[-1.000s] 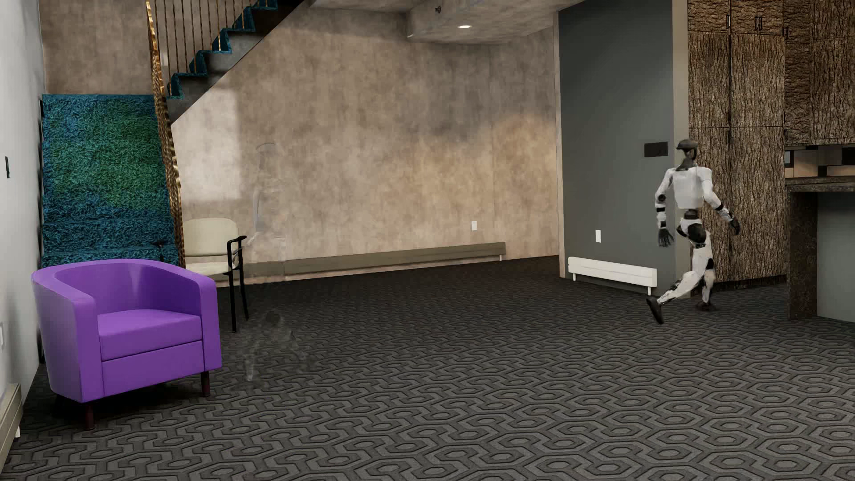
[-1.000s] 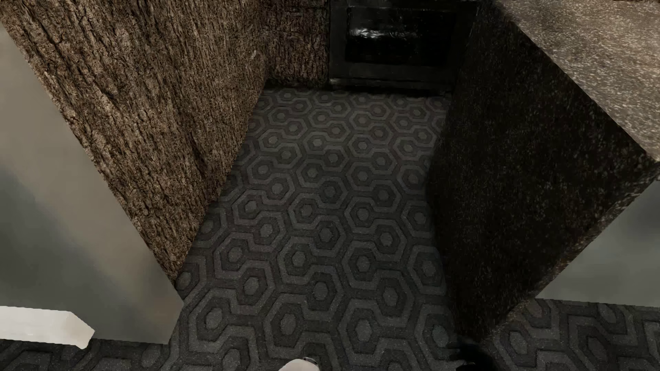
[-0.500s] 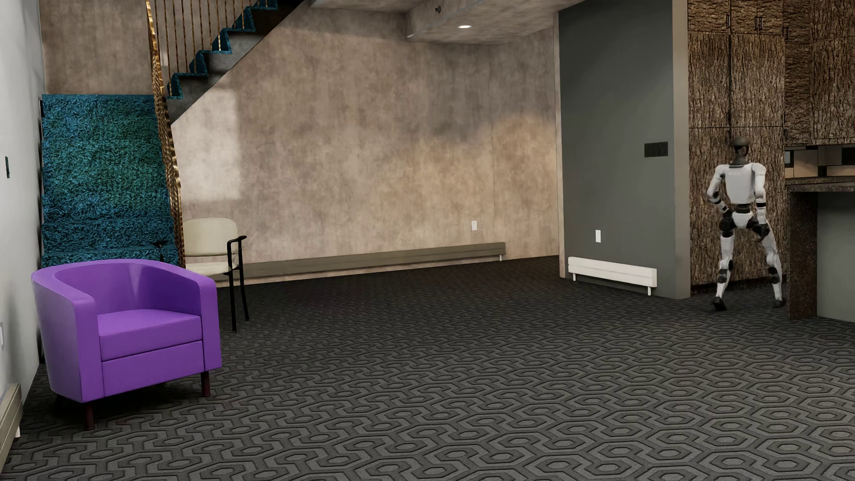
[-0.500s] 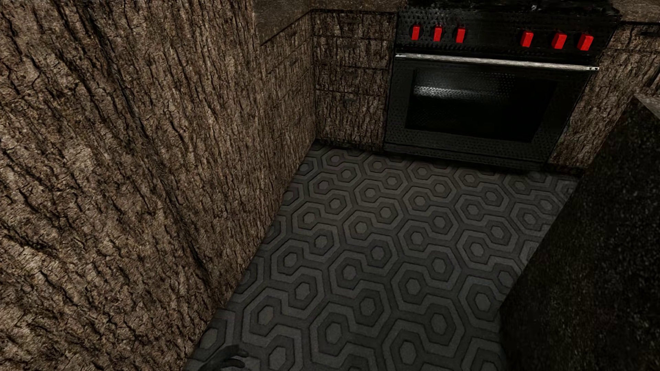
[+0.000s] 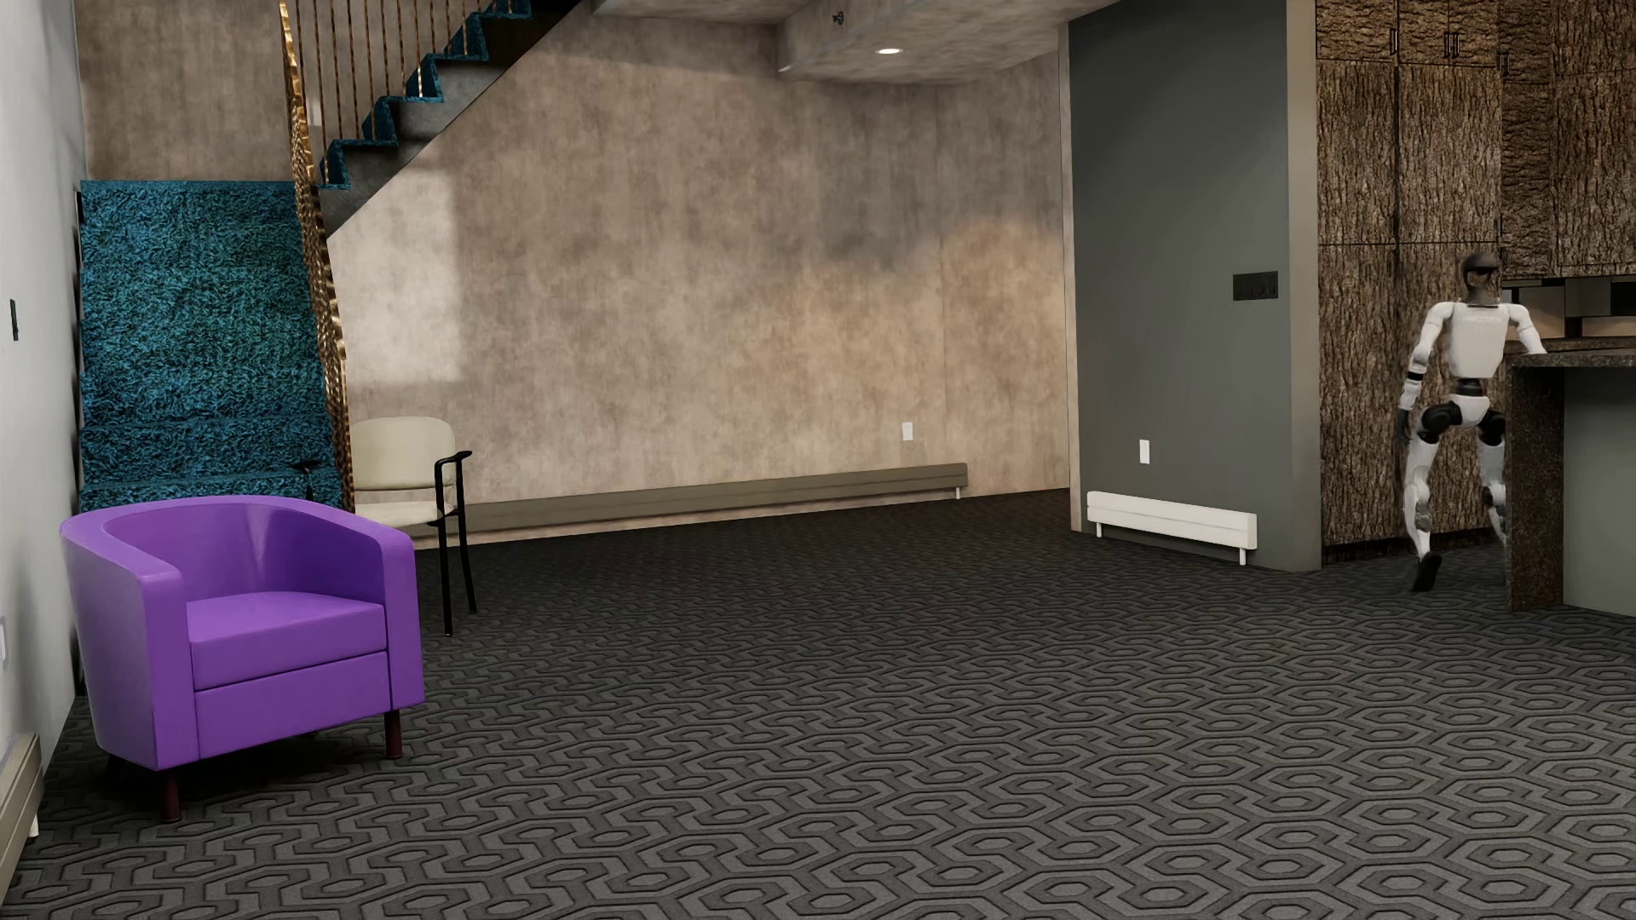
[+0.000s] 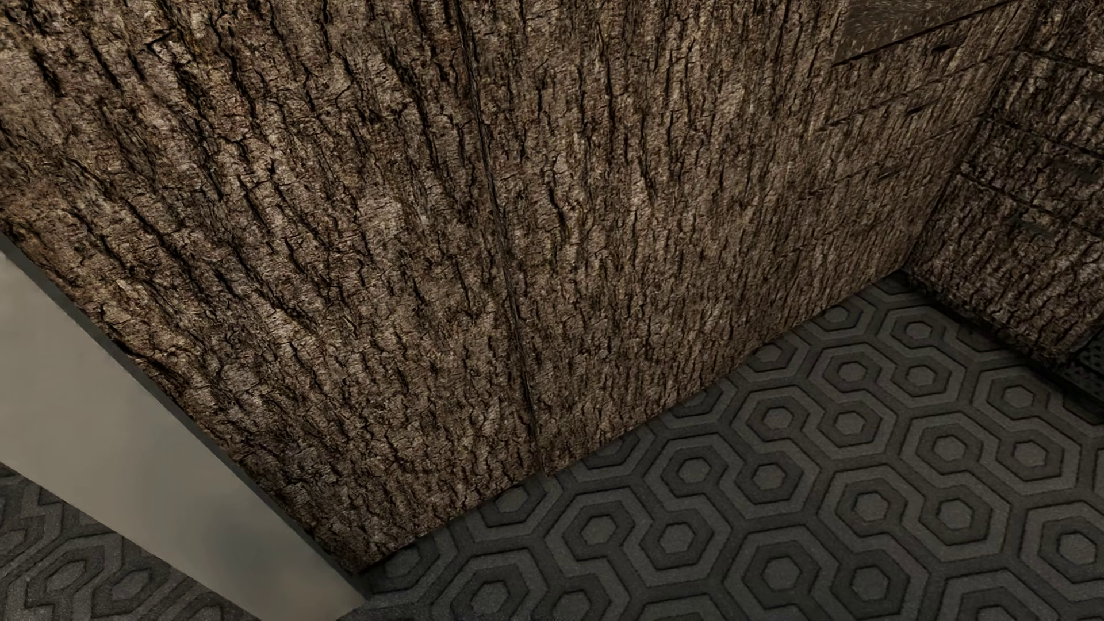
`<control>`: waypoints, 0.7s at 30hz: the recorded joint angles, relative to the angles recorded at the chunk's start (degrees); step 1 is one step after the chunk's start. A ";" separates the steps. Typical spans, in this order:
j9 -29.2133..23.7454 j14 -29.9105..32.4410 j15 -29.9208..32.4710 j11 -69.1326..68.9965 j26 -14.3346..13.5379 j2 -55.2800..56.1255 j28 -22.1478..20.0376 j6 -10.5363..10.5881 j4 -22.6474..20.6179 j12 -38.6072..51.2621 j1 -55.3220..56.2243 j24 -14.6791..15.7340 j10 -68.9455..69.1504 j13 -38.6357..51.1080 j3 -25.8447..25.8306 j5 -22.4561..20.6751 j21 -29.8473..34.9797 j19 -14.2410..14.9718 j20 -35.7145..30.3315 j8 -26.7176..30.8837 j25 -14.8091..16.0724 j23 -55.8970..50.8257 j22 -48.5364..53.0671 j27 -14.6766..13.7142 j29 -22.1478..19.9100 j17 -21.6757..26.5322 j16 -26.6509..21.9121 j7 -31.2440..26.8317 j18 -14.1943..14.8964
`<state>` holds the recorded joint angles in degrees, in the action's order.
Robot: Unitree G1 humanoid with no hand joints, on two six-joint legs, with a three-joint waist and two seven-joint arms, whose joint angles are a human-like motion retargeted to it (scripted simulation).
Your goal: Walk towards the fabric armchair
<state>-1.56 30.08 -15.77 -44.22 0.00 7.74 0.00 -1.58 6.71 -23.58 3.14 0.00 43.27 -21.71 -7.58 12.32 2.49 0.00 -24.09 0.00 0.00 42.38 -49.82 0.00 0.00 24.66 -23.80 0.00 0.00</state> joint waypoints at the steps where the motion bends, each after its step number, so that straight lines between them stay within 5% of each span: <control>1: 0.12 -0.18 -0.67 -0.39 0.00 -0.73 0.00 0.00 0.19 0.07 0.64 0.00 -0.85 0.43 0.13 0.15 -0.22 0.00 -0.13 0.00 0.00 1.14 0.15 0.00 0.00 0.40 -0.72 0.00 0.00; 9: -1.14 -14.70 -2.49 -0.98 0.00 -1.92 0.00 -0.39 -0.96 2.50 5.80 0.00 -6.06 0.75 4.99 2.53 4.29 0.00 3.93 0.00 0.00 0.76 4.18 0.00 0.00 1.88 -0.74 0.00 0.00; 13: -2.44 -16.36 -2.44 1.06 0.00 -2.72 0.00 -0.51 -2.42 3.16 11.90 0.00 -5.74 2.24 6.85 3.16 7.43 0.00 3.26 0.00 0.00 -0.69 3.38 0.00 0.00 1.10 0.32 0.00 0.00; 21: -4.32 -27.18 -4.54 0.81 0.00 -2.66 0.00 -0.49 -1.46 -1.10 18.86 0.00 -5.71 6.78 9.13 4.59 12.92 0.00 -5.08 0.00 0.00 -13.64 0.97 0.00 0.00 1.57 2.89 0.00 0.00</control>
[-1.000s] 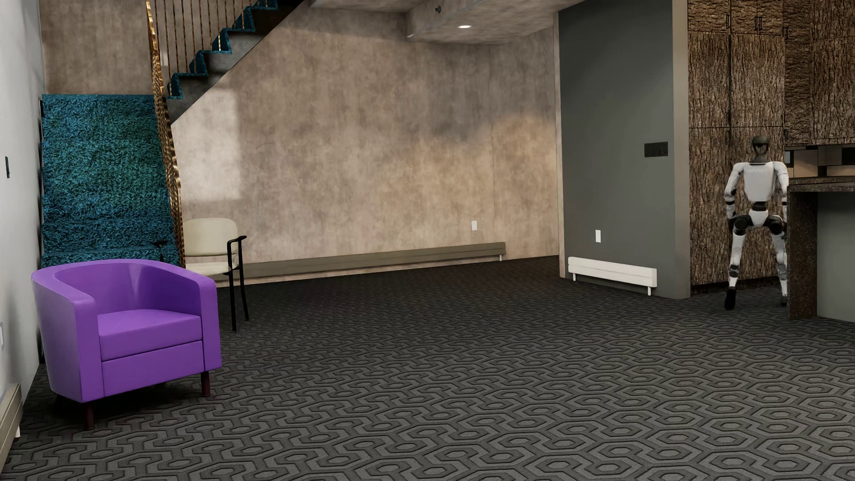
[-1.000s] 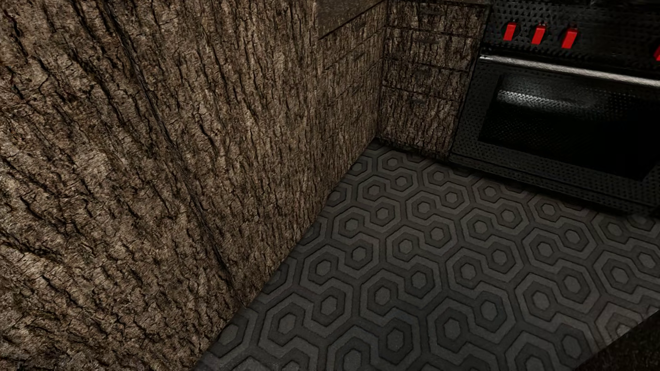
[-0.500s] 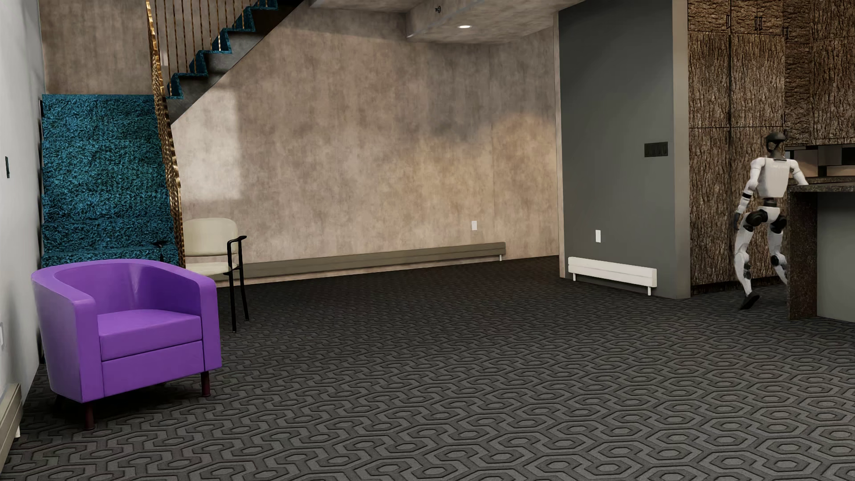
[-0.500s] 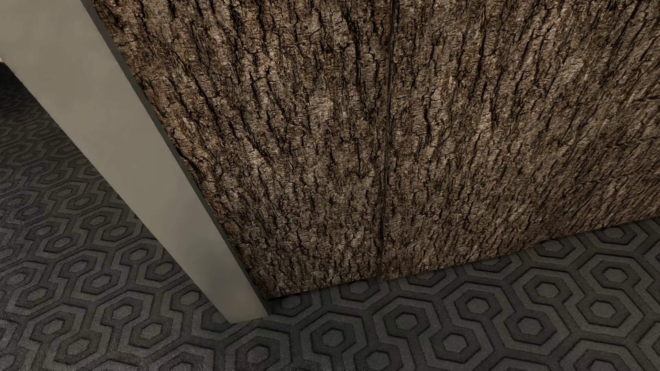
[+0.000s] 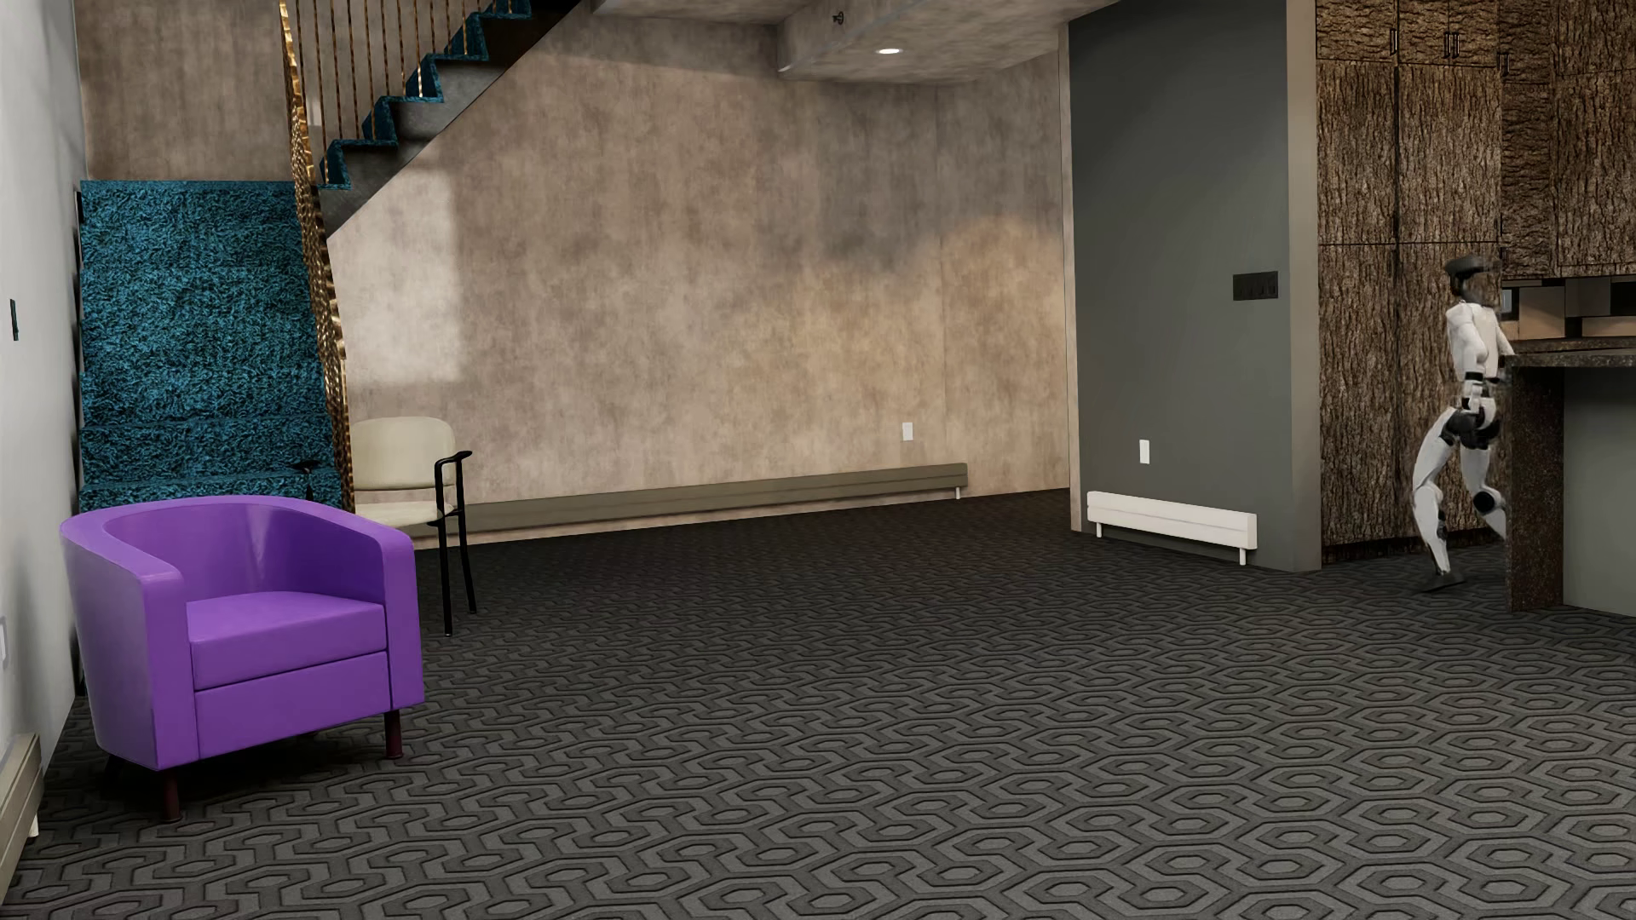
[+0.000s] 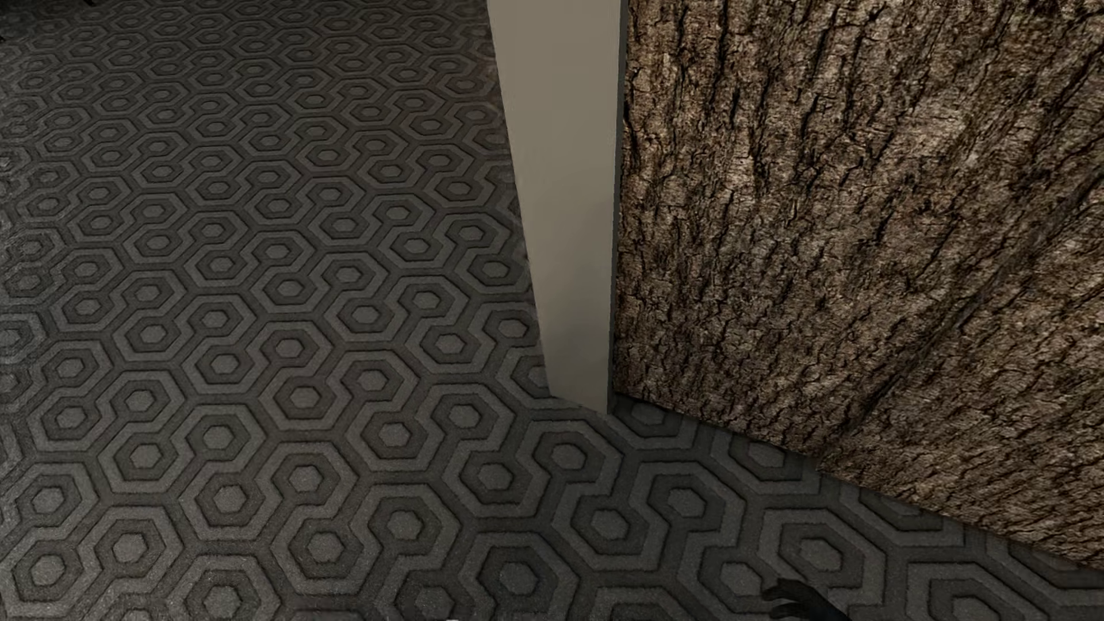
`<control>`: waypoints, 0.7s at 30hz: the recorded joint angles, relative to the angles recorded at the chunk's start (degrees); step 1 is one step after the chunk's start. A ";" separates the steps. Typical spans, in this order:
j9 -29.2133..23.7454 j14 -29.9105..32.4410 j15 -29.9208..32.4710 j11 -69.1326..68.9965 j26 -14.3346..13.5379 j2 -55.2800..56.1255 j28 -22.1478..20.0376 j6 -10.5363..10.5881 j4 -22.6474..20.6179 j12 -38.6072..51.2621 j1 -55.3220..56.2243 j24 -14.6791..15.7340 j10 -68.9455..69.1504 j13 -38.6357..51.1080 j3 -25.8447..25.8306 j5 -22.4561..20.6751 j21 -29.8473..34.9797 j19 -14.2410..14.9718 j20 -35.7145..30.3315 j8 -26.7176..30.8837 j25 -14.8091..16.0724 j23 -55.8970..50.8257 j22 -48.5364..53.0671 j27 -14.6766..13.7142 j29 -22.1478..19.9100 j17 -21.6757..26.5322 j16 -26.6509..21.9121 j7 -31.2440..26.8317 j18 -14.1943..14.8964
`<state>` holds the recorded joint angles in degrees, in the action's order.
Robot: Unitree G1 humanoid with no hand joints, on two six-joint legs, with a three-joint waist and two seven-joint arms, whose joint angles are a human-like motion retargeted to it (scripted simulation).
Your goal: Walk towards the fabric armchair
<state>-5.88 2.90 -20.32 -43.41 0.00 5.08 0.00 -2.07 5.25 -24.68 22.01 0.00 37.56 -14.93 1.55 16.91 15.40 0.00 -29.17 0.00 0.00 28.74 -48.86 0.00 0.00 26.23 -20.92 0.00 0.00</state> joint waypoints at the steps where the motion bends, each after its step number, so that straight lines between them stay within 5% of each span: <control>1: 0.00 1.09 0.32 0.70 0.00 -1.84 0.00 -0.34 0.83 -0.39 1.19 0.00 1.52 -0.69 0.32 0.02 -0.01 0.00 -0.36 0.00 0.00 -1.16 -0.31 0.00 0.00 -0.53 0.36 0.00 0.00; 3: 0.21 10.08 1.94 4.02 0.00 -6.90 0.00 -0.52 2.28 -1.26 4.45 0.00 5.51 -2.17 1.60 -1.18 -0.37 0.00 0.84 0.00 0.00 -2.24 -0.61 0.00 0.00 -1.33 1.37 0.00 0.00; 7: 1.41 15.61 5.96 3.27 0.00 -12.96 0.00 -1.37 0.52 -2.27 8.50 0.00 12.80 -4.92 7.33 -0.02 0.05 0.00 0.57 0.00 0.00 1.63 -0.62 0.00 0.00 -2.04 1.89 0.00 0.00; 10: 0.71 5.81 8.46 -13.32 0.00 -7.12 0.00 -1.53 -5.32 0.79 5.31 0.00 14.68 -6.35 4.34 2.43 -0.29 0.00 0.56 0.00 0.00 10.00 -1.09 0.00 0.00 -3.50 0.94 0.00 0.00; 14: 0.04 -10.52 4.82 -27.05 0.00 10.24 0.00 -1.89 -14.96 8.74 -9.23 0.00 1.82 -11.08 -6.74 -6.82 3.64 0.00 7.01 0.00 0.00 17.55 3.60 0.00 0.00 -4.40 -1.42 0.00 0.00; 16: -0.19 -19.26 5.12 -20.19 0.00 19.51 0.00 -1.62 -17.22 11.54 -21.95 0.00 -8.59 -13.64 -11.65 -11.13 6.72 0.00 8.87 0.00 0.00 18.83 9.36 0.00 0.00 -4.04 -2.99 0.00 0.00; 21: 0.08 -31.51 10.89 6.77 0.00 35.62 0.00 0.32 -13.70 19.65 -43.35 0.00 -16.60 -14.88 -23.81 -9.86 9.24 0.00 7.88 0.00 0.00 24.64 20.22 0.00 0.00 -1.78 -6.35 0.00 0.00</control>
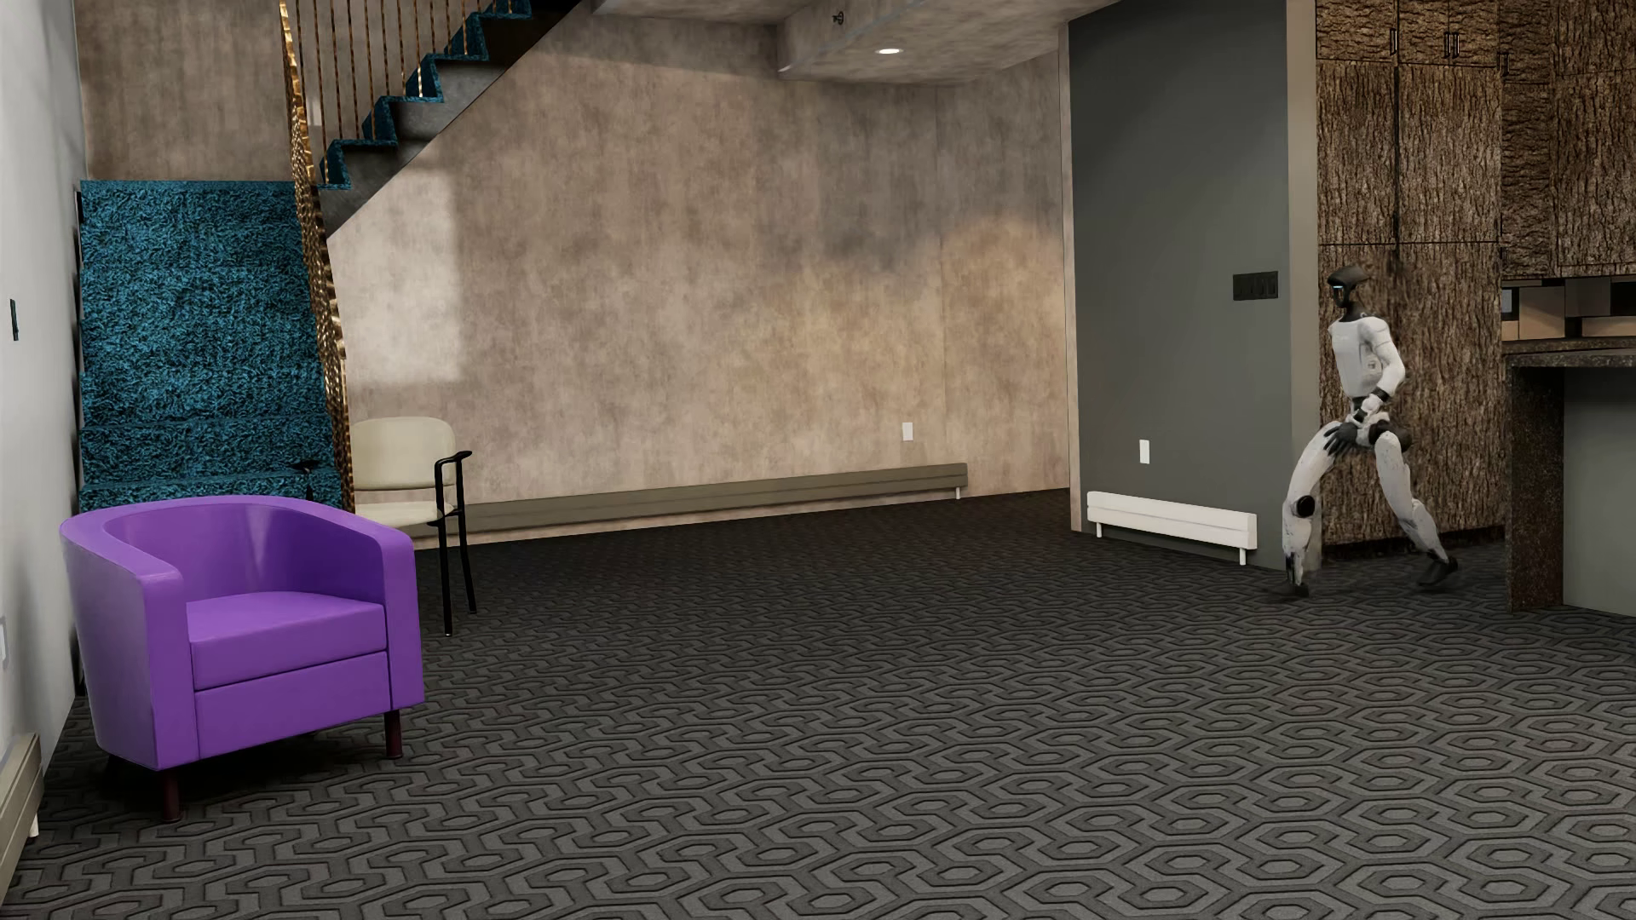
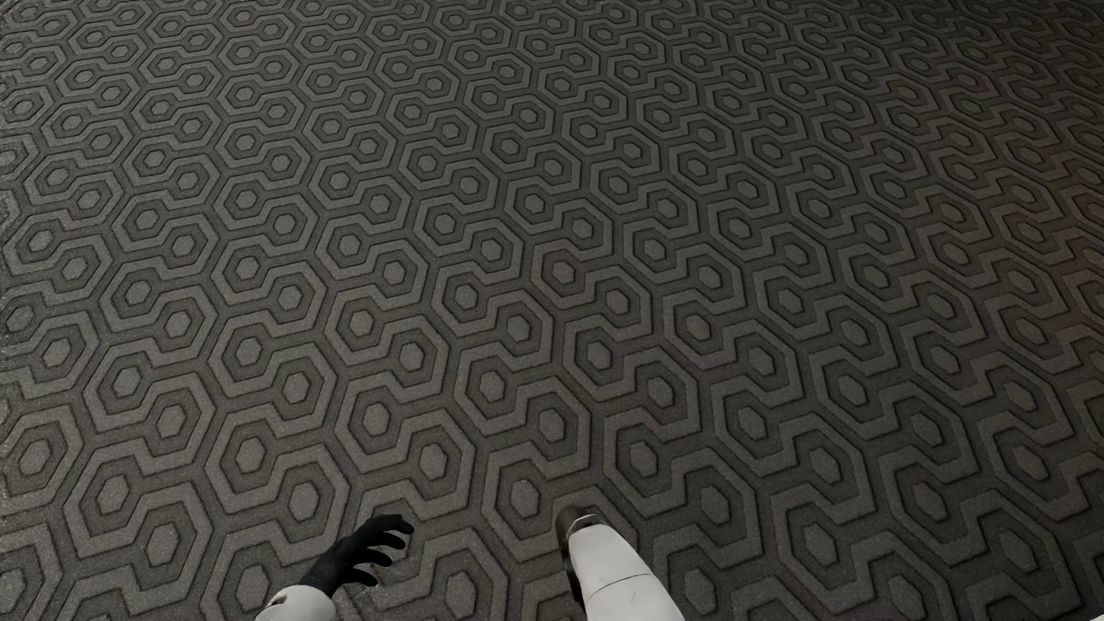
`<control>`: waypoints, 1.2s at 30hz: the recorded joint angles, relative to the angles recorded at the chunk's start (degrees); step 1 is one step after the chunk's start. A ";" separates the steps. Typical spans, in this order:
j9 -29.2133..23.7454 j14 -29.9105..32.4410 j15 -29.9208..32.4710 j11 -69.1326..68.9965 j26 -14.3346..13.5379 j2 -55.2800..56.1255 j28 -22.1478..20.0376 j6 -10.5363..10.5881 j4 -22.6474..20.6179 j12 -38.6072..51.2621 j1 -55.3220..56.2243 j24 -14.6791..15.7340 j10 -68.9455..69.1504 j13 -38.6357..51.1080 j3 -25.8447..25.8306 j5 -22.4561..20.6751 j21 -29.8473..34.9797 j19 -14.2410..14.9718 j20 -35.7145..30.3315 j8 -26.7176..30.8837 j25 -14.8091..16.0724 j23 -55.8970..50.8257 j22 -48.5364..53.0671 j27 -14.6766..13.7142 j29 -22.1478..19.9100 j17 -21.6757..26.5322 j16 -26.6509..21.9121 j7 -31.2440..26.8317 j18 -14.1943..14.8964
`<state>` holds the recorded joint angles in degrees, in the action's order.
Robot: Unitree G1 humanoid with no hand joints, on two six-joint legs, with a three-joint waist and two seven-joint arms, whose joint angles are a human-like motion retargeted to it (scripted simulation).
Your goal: Walk towards the fabric armchair
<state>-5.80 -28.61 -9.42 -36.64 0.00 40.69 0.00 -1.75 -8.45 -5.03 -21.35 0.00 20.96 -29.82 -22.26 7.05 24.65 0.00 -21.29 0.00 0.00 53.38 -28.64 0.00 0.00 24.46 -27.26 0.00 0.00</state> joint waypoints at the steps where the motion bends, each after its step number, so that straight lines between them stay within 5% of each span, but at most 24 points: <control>1: 0.50 1.44 -1.19 2.26 0.00 1.10 0.00 -0.09 1.52 1.00 -2.64 0.00 -0.09 0.27 -2.22 0.89 0.25 0.00 -1.58 0.00 0.00 0.80 0.03 0.00 0.00 0.48 -0.43 0.00 0.00; 3: 0.91 12.47 -3.82 -4.74 0.00 1.72 0.00 1.75 5.69 0.70 -5.03 0.00 4.06 1.50 -5.75 0.12 0.94 0.00 -4.96 0.00 0.00 3.34 -3.88 0.00 0.00 1.20 0.48 0.00 0.00; 5: 1.05 31.78 -3.95 -18.19 0.00 2.91 0.00 4.28 9.02 -1.16 0.36 0.00 19.87 3.70 -4.67 -1.43 2.60 0.00 -9.88 0.00 0.00 6.68 -10.72 0.00 0.00 0.89 3.18 0.00 0.00; 6: -2.04 41.28 -7.66 -20.94 0.00 -3.10 0.00 3.06 9.13 -3.27 3.10 0.00 32.22 5.26 -1.66 -4.25 0.71 0.00 -11.89 0.00 0.00 6.03 -10.61 0.00 0.00 -0.63 2.09 0.00 0.00; 9: -1.52 33.80 -10.67 -13.78 0.00 -20.12 0.00 0.84 7.43 -9.30 22.71 0.00 57.25 8.95 11.73 -7.86 -0.62 0.00 -16.39 0.00 0.00 -2.24 -16.00 0.00 0.00 -3.04 4.04 0.00 0.00; 11: -0.99 36.11 -8.59 -3.29 0.00 -34.93 0.00 -0.98 4.79 -15.82 35.04 0.00 48.30 10.16 19.99 -7.35 -4.70 0.00 -12.97 0.00 0.00 -12.62 -19.21 0.00 0.00 -3.55 5.95 0.00 0.00; 13: -1.09 43.28 -7.49 4.06 0.00 -46.92 0.00 -1.57 3.54 -19.28 42.95 0.00 25.37 14.37 27.32 -5.72 -7.33 0.00 -20.11 0.00 0.00 -20.66 -20.15 0.00 0.00 -2.30 3.93 0.00 0.00; 14: -0.94 38.23 -8.95 7.02 0.00 -52.17 0.00 -1.77 3.66 -21.18 45.30 0.00 14.27 16.74 30.63 -4.96 -9.16 0.00 -20.85 0.00 0.00 -24.21 -20.36 0.00 0.00 -1.29 3.38 0.00 0.00; 16: -0.06 10.02 -12.69 8.89 0.00 -60.28 0.00 -2.61 4.55 -24.30 50.69 0.00 6.08 21.83 35.40 -3.05 -10.97 0.00 -22.48 0.00 0.00 -28.60 -20.02 0.00 0.00 0.58 1.80 0.00 0.00; 17: -0.08 6.81 -12.19 8.59 0.00 -63.12 0.00 -2.86 5.85 -25.13 52.75 0.00 6.99 22.87 39.10 -1.07 -14.37 0.00 -22.44 0.00 0.00 -29.44 -21.56 0.00 0.00 0.94 1.74 0.00 0.00; 18: -0.51 15.24 -7.89 6.34 0.00 -64.92 0.00 -3.02 6.32 -25.62 54.59 0.00 7.13 23.25 42.26 1.63 -15.14 0.00 -22.52 0.00 0.00 -28.90 -23.11 0.00 0.00 1.25 1.94 0.00 0.00; 19: 0.14 30.92 1.30 3.13 0.00 -65.59 0.00 -3.07 6.25 -26.27 56.31 0.00 11.65 22.12 43.38 2.97 -15.47 0.00 -21.64 0.00 0.00 -27.52 -24.65 0.00 0.00 1.10 2.70 0.00 0.00; 20: 1.30 42.59 14.25 -4.90 0.00 -62.26 0.00 -5.64 3.15 -26.39 58.13 0.00 16.41 21.03 41.56 6.05 -14.69 0.00 -21.64 0.00 0.00 -24.91 -26.43 0.00 0.00 -0.19 3.35 0.00 0.00; 21: 0.65 43.12 23.33 -14.11 0.00 -59.90 0.00 -6.12 0.75 -25.00 56.12 0.00 22.05 19.16 37.95 5.83 -13.65 0.00 -22.86 0.00 0.00 -21.12 -27.76 0.00 0.00 -1.32 3.60 0.00 0.00; 22: 0.53 40.37 22.82 -26.47 0.00 -52.74 0.00 -6.70 -1.76 -23.07 52.15 0.00 22.44 17.87 34.40 5.89 -11.62 0.00 -22.77 0.00 0.00 -17.59 -27.23 0.00 0.00 -2.47 3.98 0.00 0.00; 25: -0.92 29.96 -0.61 -42.29 0.00 -35.54 0.00 -4.18 -4.85 -15.90 30.92 0.00 13.37 11.86 22.02 1.36 -1.43 0.00 -15.79 0.00 0.00 -6.06 -20.41 0.00 0.00 -4.12 4.41 0.00 0.00; 28: -0.66 16.07 -2.11 -22.81 0.00 -21.05 0.00 -1.38 -1.60 -8.76 12.47 0.00 3.87 3.65 11.23 -0.22 3.09 0.00 -4.19 0.00 0.00 1.96 -8.62 0.00 0.00 -3.79 3.96 0.00 0.00; 31: 2.39 7.68 -0.63 6.58 0.00 -15.25 0.00 -0.18 1.76 -1.84 3.65 0.00 2.27 -3.06 3.12 1.41 -0.58 0.00 2.54 0.00 0.00 4.71 3.13 0.00 0.00 -2.96 0.95 0.00 0.00; 32: 3.31 7.75 9.05 28.49 0.00 -12.93 0.00 -0.05 3.54 -0.69 1.67 0.00 2.96 -4.38 1.22 2.04 -0.64 0.00 4.79 0.00 0.00 5.45 6.07 0.00 0.00 -2.37 -0.20 0.00 0.00; 33: 3.25 9.79 -3.05 7.35 0.00 -11.38 0.00 -0.08 5.60 -0.48 -0.88 0.00 4.52 -5.28 -1.11 2.34 -1.83 0.00 6.97 0.00 0.00 6.54 7.07 0.00 0.00 -2.18 -0.53 0.00 0.00; 35: 4.67 23.09 3.64 -6.33 0.00 -7.45 0.00 2.44 9.30 -2.25 -0.28 0.00 16.54 -5.70 -2.22 -0.31 -2.21 0.00 7.96 0.00 0.00 9.09 5.69 0.00 0.00 -1.58 0.85 0.00 0.00; 36: 3.38 34.07 1.05 -13.01 0.00 -9.61 0.00 4.48 12.03 -3.99 1.12 0.00 26.14 -4.11 -0.82 -4.12 -1.10 0.00 7.04 0.00 0.00 11.55 2.61 0.00 0.00 -1.18 2.11 0.00 0.00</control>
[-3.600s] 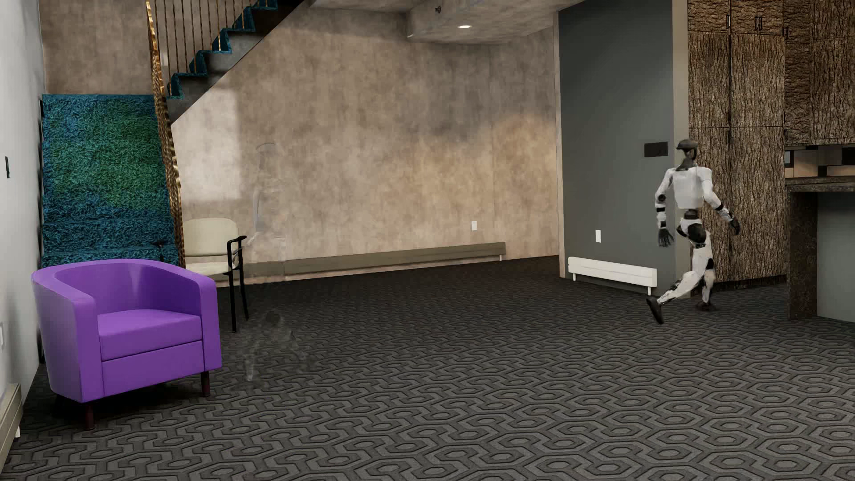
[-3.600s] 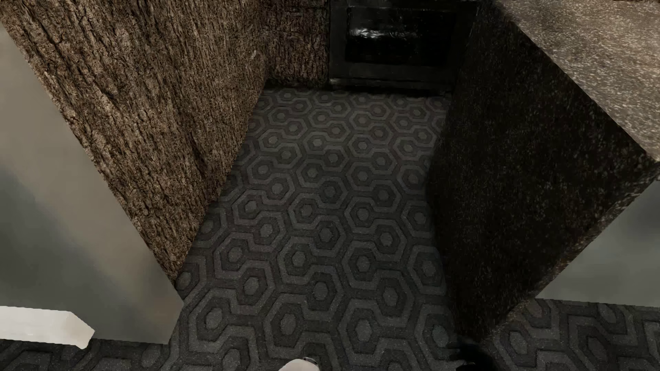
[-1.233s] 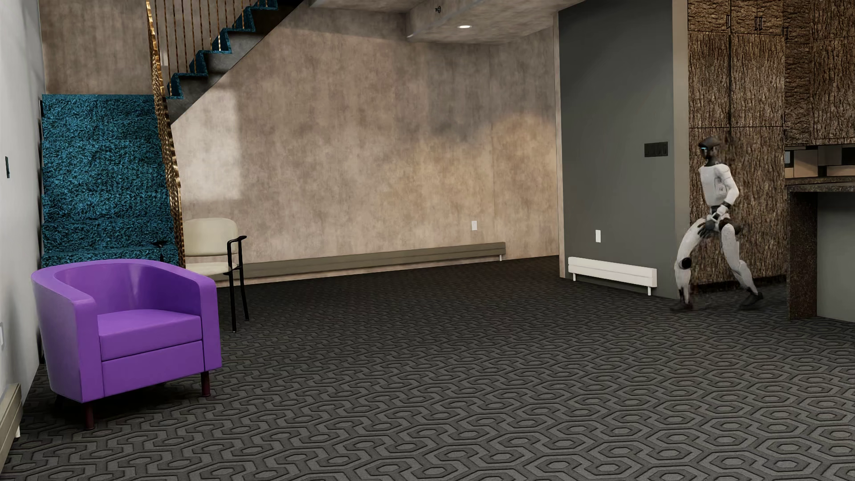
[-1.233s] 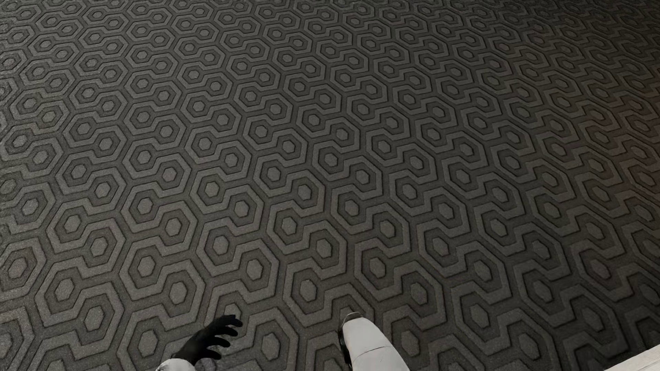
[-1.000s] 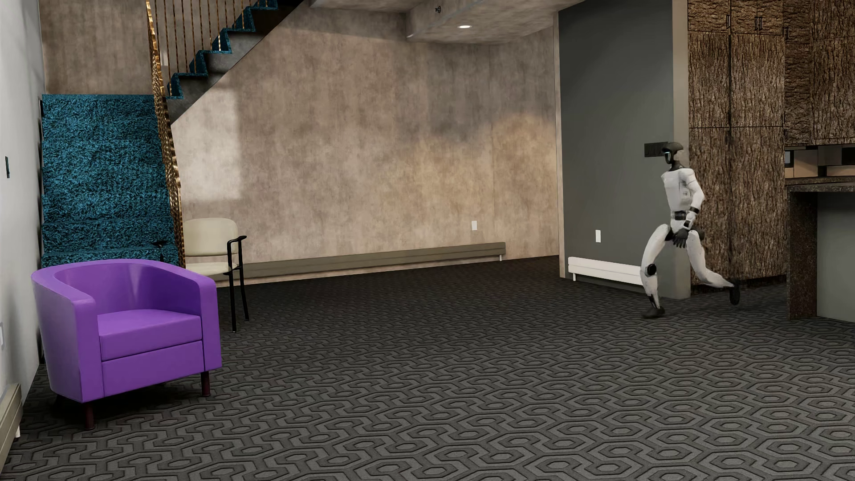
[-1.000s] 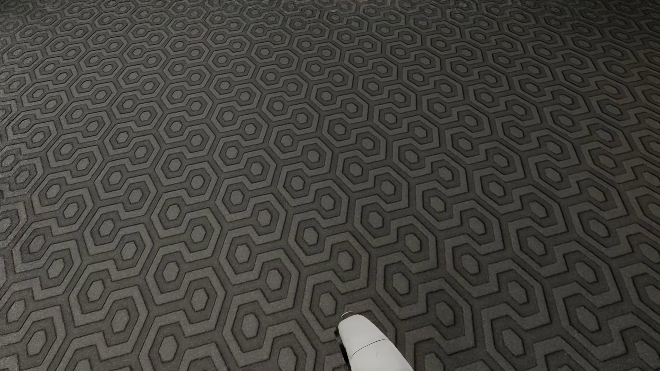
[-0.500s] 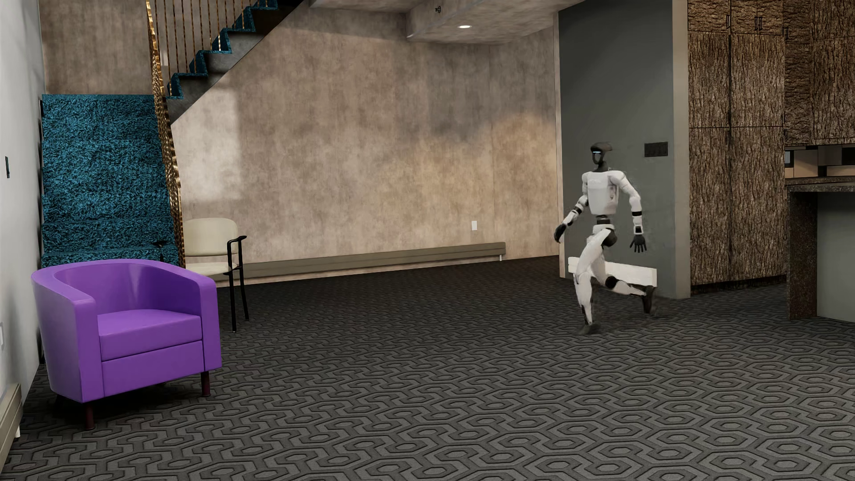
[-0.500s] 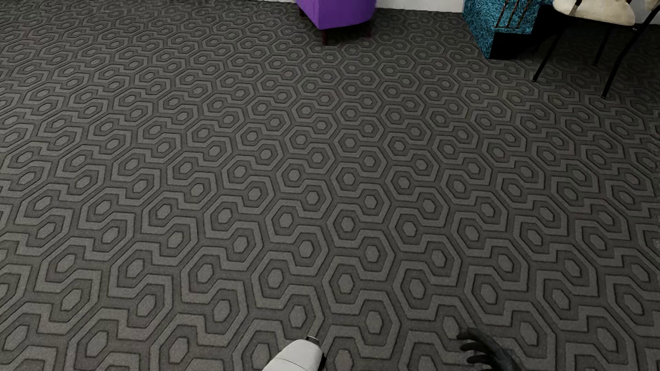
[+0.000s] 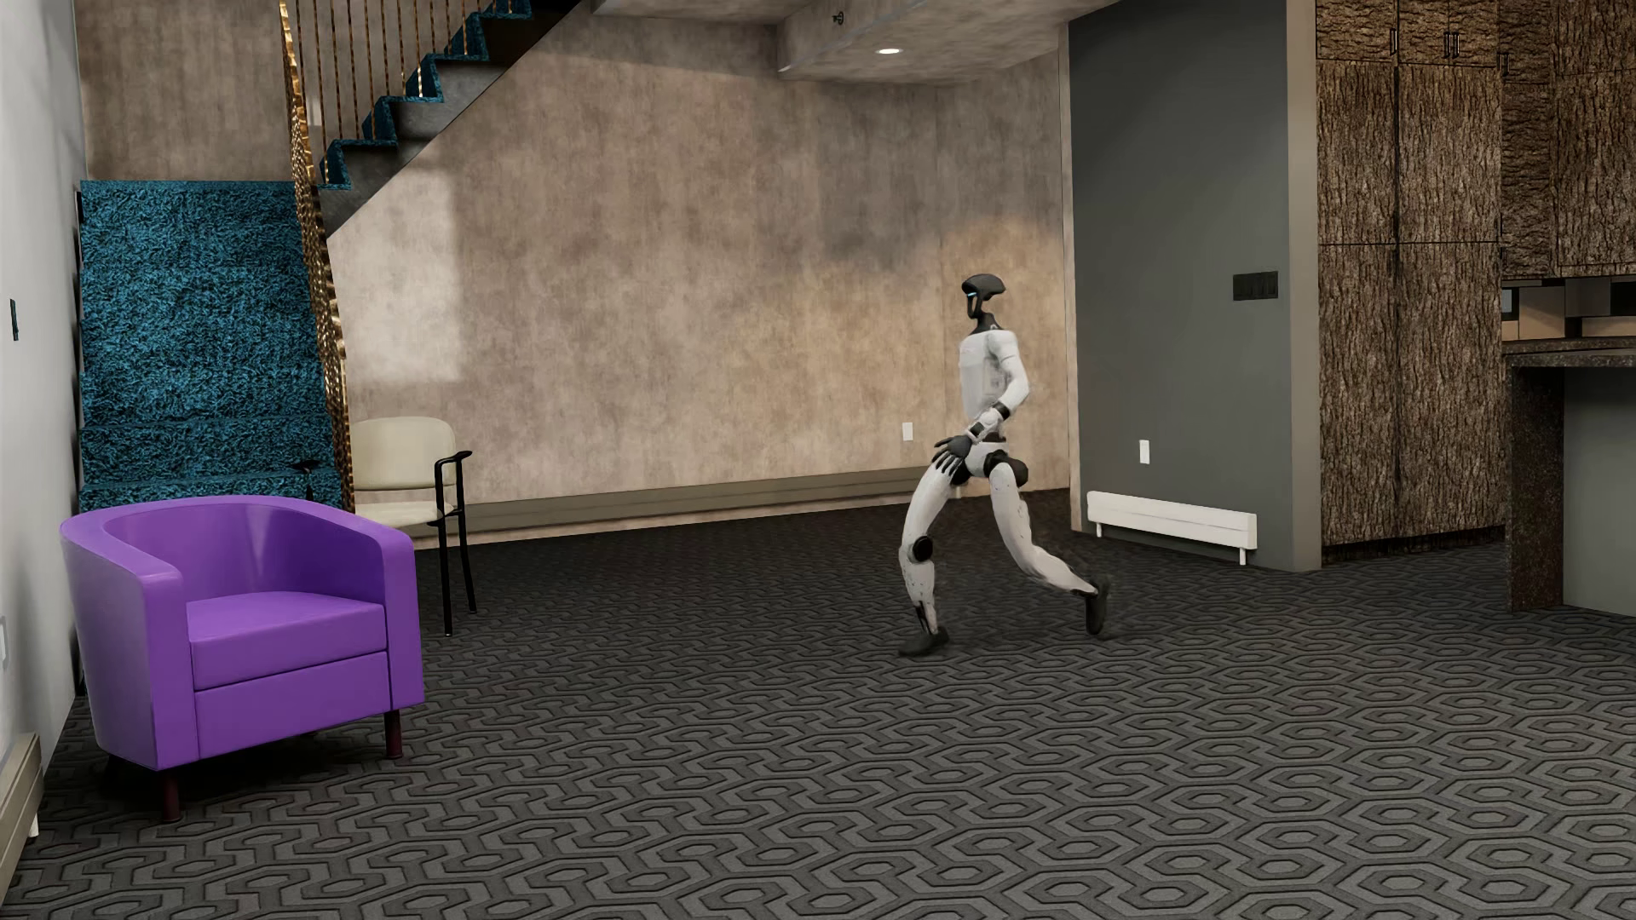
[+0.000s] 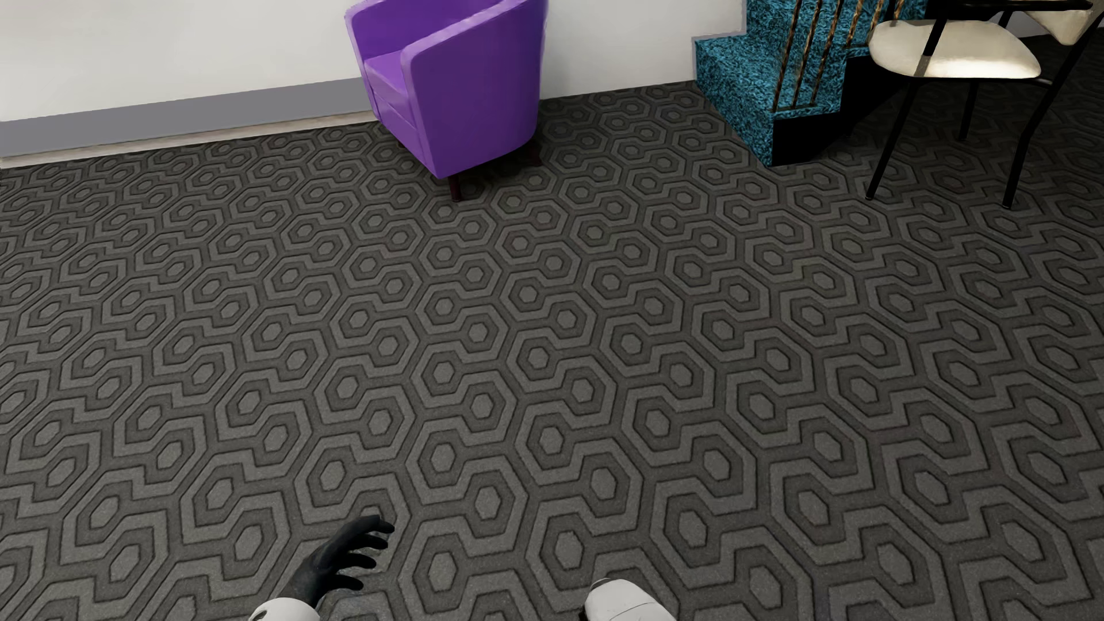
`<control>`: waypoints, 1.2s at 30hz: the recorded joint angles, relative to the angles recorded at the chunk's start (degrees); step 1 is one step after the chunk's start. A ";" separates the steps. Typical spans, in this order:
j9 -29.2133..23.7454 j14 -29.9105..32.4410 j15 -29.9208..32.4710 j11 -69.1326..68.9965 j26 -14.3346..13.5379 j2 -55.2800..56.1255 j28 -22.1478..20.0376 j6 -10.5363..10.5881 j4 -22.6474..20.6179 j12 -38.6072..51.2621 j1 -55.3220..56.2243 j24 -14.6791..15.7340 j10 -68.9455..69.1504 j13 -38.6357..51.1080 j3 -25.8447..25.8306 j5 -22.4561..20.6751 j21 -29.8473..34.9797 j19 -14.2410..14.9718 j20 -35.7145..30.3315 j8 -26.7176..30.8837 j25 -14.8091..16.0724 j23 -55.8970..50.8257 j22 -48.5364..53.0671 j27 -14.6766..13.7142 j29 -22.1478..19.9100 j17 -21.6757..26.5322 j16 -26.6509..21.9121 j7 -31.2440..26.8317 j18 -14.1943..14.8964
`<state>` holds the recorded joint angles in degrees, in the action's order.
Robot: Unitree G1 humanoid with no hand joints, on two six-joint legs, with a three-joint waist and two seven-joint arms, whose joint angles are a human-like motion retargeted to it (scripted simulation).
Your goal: Walk towards the fabric armchair
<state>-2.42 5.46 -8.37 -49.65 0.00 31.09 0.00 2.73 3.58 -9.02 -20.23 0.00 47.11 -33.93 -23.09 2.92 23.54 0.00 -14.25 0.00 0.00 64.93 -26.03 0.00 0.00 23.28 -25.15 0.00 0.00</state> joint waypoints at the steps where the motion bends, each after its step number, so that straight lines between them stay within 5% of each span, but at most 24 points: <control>1: -0.90 6.77 -4.07 -1.64 0.00 -4.29 0.00 -1.04 -1.01 -1.56 4.90 0.00 13.58 1.99 1.87 -1.34 0.95 0.00 -3.98 0.00 0.00 -0.01 -2.93 0.00 0.00 -0.65 0.55 0.00 0.00; 3: -2.23 0.95 -5.95 2.77 0.00 -15.23 0.00 -2.09 -2.80 -1.01 16.92 0.00 30.96 5.27 8.53 -4.16 0.78 0.00 -14.91 0.00 0.00 -6.96 -14.97 0.00 0.00 -1.73 2.40 0.00 0.00; 4: -2.60 -0.04 -5.61 6.41 0.00 -21.19 0.00 -4.29 -5.03 -4.60 22.49 0.00 31.59 7.40 12.56 -4.46 -1.25 0.00 -14.41 0.00 0.00 -11.87 -15.97 0.00 0.00 -3.09 3.11 0.00 0.00; 5: -3.22 1.95 -5.36 10.34 0.00 -27.54 0.00 -5.08 -6.26 -7.47 27.15 0.00 26.86 8.80 16.78 -4.67 -3.07 0.00 -14.16 0.00 0.00 -18.14 -21.62 0.00 0.00 -3.20 4.91 0.00 0.00; 7: -3.24 12.09 -4.07 15.71 0.00 -36.51 0.00 -7.40 -8.39 -11.29 35.48 0.00 4.57 13.87 23.72 -2.68 -4.57 0.00 -25.16 0.00 0.00 -29.42 -27.35 0.00 0.00 -3.19 3.65 0.00 0.00; 8: -3.16 10.94 -5.42 17.84 0.00 -41.29 0.00 -7.81 -8.43 -14.11 37.46 0.00 -7.40 15.58 26.28 -1.70 -7.21 0.00 -27.03 0.00 0.00 -35.23 -28.88 0.00 0.00 -2.95 3.61 0.00 0.00; 10: -2.04 -18.87 -8.35 18.93 0.00 -46.40 0.00 -7.12 -5.85 -18.32 42.17 0.00 -20.50 20.80 31.60 -1.02 -10.07 0.00 -30.62 0.00 0.00 -42.51 -30.21 0.00 0.00 -1.55 2.85 0.00 0.00; 11: -1.80 -27.55 -9.09 18.61 0.00 -48.92 0.00 -7.38 -5.12 -20.14 43.80 0.00 -19.54 22.33 34.00 0.39 -12.07 0.00 -29.70 0.00 0.00 -44.95 -29.74 0.00 0.00 -0.99 2.58 0.00 0.00; 12: -2.37 -25.67 -7.73 17.94 0.00 -51.81 0.00 -6.69 -3.98 -21.16 44.78 0.00 -19.52 22.72 37.36 1.01 -14.02 0.00 -31.42 0.00 0.00 -45.99 -30.48 0.00 0.00 -0.75 2.00 0.00 0.00; 14: -0.47 -2.53 3.33 11.39 0.00 -53.86 0.00 -8.41 -8.12 -23.61 46.85 0.00 -17.05 20.27 38.42 4.34 -16.17 0.00 -29.52 0.00 0.00 -44.29 -31.81 0.00 0.00 -1.16 2.10 0.00 0.00; 15: 0.18 5.60 13.31 1.76 0.00 -50.61 0.00 -10.36 -11.09 -23.51 48.25 0.00 -11.76 19.26 36.75 6.87 -14.79 0.00 -30.18 0.00 0.00 -41.02 -33.00 0.00 0.00 -2.02 2.42 0.00 0.00; 16: -0.86 6.52 19.90 -7.91 0.00 -48.06 0.00 -11.05 -13.23 -22.81 45.17 0.00 -7.94 17.88 35.58 7.76 -12.90 0.00 -30.09 0.00 0.00 -35.96 -33.70 0.00 0.00 -3.11 2.36 0.00 0.00; 18: -3.41 2.53 9.18 -28.06 0.00 -35.26 0.00 -11.90 -17.81 -16.43 36.68 0.00 -8.94 19.07 31.58 9.06 -5.19 0.00 -28.62 0.00 0.00 -24.15 -32.92 0.00 0.00 -3.87 3.02 0.00 0.00; 20: -3.46 -5.66 -5.00 -29.73 0.00 -25.87 0.00 -9.12 -16.89 -11.29 24.10 0.00 -14.56 16.11 24.02 5.14 0.55 0.00 -25.21 0.00 0.00 -15.72 -26.53 0.00 0.00 -4.02 2.83 0.00 0.00; 24: -2.03 -19.20 -3.63 8.17 0.00 -15.03 0.00 -5.52 -11.78 0.74 9.41 0.00 -22.18 7.69 9.00 4.54 2.84 0.00 -14.26 0.00 0.00 -9.11 -11.45 0.00 0.00 -2.53 1.87 0.00 0.00; 25: -1.12 -22.39 2.03 17.52 0.00 -13.75 0.00 -5.68 -11.89 3.83 7.80 0.00 -22.79 6.38 7.89 5.07 3.26 0.00 -11.91 0.00 0.00 -8.02 -8.14 0.00 0.00 -2.44 1.45 0.00 0.00; 26: -0.05 -25.03 20.73 39.11 0.00 -11.50 0.00 -5.47 -10.69 6.29 6.45 0.00 -22.34 4.73 7.66 5.64 3.61 0.00 -9.59 0.00 0.00 -7.93 -6.41 0.00 0.00 -2.39 1.17 0.00 0.00; 27: 0.34 -26.62 19.53 42.49 0.00 -9.44 0.00 -5.39 -9.63 7.65 4.35 0.00 -21.63 3.53 7.33 5.63 3.99 0.00 -7.93 0.00 0.00 -7.74 -3.31 0.00 0.00 -2.35 0.44 0.00 0.00; 28: 0.02 -26.41 3.30 20.87 0.00 -6.70 0.00 -5.48 -9.12 7.68 2.04 0.00 -20.02 2.72 6.97 5.55 3.84 0.00 -5.50 0.00 0.00 -7.45 -0.88 0.00 0.00 -2.58 0.46 0.00 0.00; 30: 1.50 -19.91 8.02 8.94 0.00 -5.39 0.00 -4.65 -6.94 4.33 -0.46 0.00 -11.89 1.96 4.68 5.44 3.34 0.00 -3.01 0.00 0.00 -5.92 -0.48 0.00 0.00 -2.81 2.06 0.00 0.00; 31: 1.14 -10.21 7.00 3.70 0.00 -7.75 0.00 -2.67 -4.62 1.77 -0.79 0.00 -4.48 2.23 5.30 2.72 3.03 0.00 -3.03 0.00 0.00 -4.96 -4.15 0.00 0.00 -2.51 4.15 0.00 0.00; 33: 0.82 2.73 2.60 4.51 0.00 -14.67 0.00 -2.34 -3.52 -1.36 10.03 0.00 20.19 4.41 4.38 -1.67 -1.92 0.00 -11.00 0.00 0.00 -7.77 -11.49 0.00 0.00 -3.17 5.38 0.00 0.00; 34: -0.12 2.11 2.97 6.86 0.00 -19.62 0.00 -2.35 -4.46 1.06 15.24 0.00 31.06 6.20 5.11 -3.32 -3.93 0.00 -14.60 0.00 0.00 -10.89 -26.32 0.00 0.00 -3.58 5.85 0.00 0.00; 36: -1.85 0.97 0.42 11.68 0.00 -29.29 0.00 -4.04 -6.41 -2.23 23.27 0.00 35.57 10.30 11.13 -4.25 -6.09 0.00 -19.90 0.00 0.00 -17.77 -33.15 0.00 0.00 -4.69 5.79 0.00 0.00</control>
<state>-4.27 6.44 -7.95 -37.97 0.00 1.79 0.00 -1.30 -2.82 -11.25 3.04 0.00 82.68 -23.63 -11.95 -1.32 17.46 0.00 -34.15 0.00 0.00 47.16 -59.17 0.00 0.00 18.59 -19.36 0.00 0.00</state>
